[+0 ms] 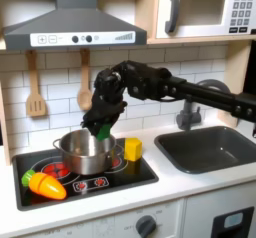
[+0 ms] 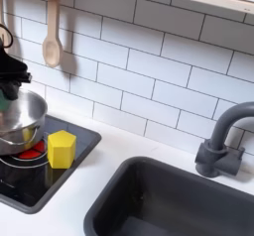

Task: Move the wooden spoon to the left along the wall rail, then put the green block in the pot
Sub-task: 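Put the green block in the pot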

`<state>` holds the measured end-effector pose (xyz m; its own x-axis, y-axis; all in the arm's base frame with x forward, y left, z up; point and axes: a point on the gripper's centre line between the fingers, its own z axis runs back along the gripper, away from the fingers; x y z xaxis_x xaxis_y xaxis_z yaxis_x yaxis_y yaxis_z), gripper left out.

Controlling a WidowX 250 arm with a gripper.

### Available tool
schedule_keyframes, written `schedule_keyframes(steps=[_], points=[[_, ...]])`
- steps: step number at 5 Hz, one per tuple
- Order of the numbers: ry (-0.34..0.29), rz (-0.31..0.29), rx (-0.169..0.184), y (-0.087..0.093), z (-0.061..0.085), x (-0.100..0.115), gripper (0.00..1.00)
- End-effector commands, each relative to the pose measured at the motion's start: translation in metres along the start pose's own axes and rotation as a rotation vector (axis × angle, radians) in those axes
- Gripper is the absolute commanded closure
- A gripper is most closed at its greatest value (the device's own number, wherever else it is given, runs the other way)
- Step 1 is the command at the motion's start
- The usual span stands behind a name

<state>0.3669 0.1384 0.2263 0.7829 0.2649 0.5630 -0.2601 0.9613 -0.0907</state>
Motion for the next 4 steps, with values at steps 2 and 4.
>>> schedule_keyframes(steps=[2,4], points=[[0.041,0.029,0.022,0.011,-0.019,0.002,1.00],[0.065,0.033,0.029,0.015,-0.029,0.000,1.00]])
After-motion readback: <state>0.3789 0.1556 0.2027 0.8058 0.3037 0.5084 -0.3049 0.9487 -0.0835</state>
